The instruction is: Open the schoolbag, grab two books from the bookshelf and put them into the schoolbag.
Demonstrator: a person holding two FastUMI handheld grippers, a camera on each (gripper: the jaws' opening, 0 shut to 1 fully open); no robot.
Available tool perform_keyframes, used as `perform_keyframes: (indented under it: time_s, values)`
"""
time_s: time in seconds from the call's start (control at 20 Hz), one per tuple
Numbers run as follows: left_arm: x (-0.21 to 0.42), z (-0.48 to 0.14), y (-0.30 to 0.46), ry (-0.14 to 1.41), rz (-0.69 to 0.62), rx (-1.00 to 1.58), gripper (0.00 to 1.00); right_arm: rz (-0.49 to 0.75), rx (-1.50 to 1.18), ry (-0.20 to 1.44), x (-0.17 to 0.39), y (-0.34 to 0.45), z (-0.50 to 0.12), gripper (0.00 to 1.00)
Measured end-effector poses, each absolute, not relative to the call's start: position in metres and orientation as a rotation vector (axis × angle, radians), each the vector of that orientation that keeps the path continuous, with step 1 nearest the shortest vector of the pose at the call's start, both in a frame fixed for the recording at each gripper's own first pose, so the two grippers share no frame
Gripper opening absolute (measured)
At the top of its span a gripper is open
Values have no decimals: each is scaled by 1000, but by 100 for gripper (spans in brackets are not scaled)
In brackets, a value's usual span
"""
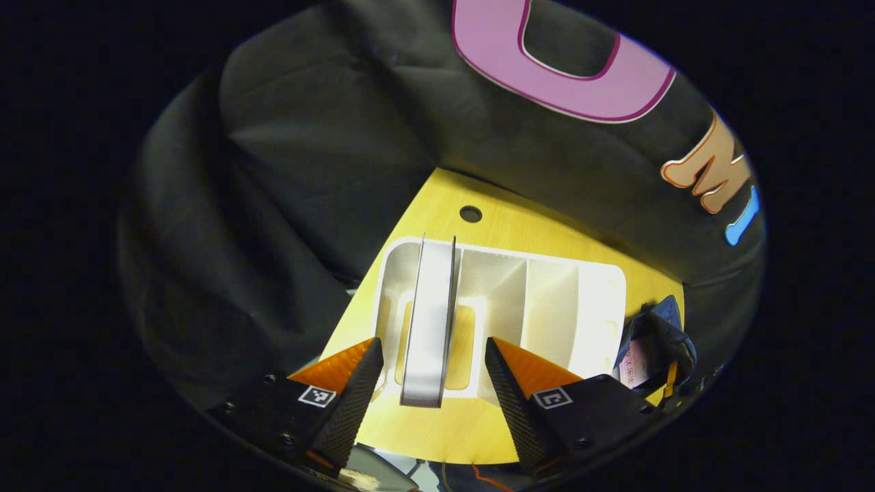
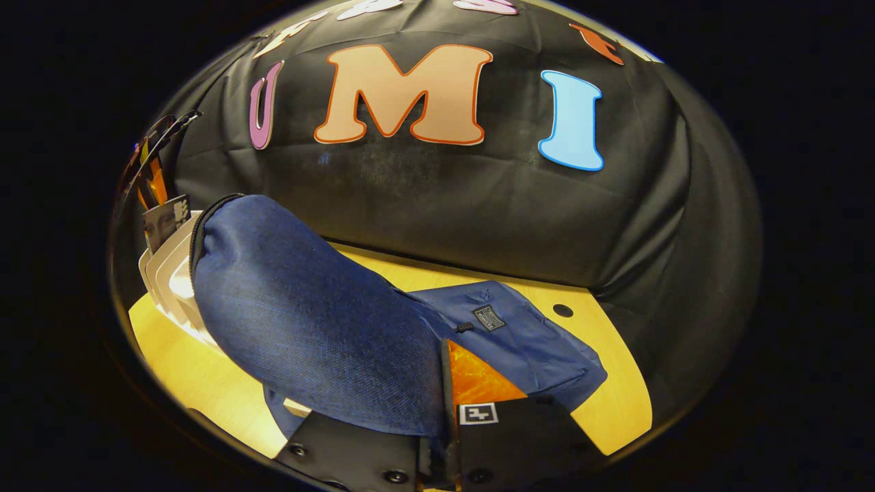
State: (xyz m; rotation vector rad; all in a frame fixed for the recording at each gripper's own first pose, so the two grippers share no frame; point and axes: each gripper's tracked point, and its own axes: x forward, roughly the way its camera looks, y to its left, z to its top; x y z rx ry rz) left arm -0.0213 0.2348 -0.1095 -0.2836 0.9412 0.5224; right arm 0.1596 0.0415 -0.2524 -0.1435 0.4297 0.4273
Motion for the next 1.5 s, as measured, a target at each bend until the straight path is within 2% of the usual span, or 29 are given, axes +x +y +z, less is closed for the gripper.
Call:
perform_keyframes:
  time_s: [0.35,0.75,0.8,0.9,0.95,1.0,1.1,1.5]
  values:
    - [-22,-130,244,1079,543,-304,81,427,-161,435,160,44,-254,9]
    - [-13,-146,255,1168,521,-241,52,423,-177,447,158,43,-257,9]
    - [-13,-146,255,1179,518,-224,61,423,-178,450,158,44,-257,9]
    - [-11,-149,254,1198,516,-205,52,422,-183,454,159,45,-258,9]
    - [-11,-150,255,1206,512,-198,51,422,-185,455,159,45,-259,9]
    - [-12,-155,257,1224,524,-191,43,422,-187,455,159,45,-258,9]
    - [-11,-156,257,1244,544,-183,38,423,-191,457,158,44,-260,9]
    - [-24,-153,251,1270,597,-218,36,422,-200,464,157,45,-261,9]
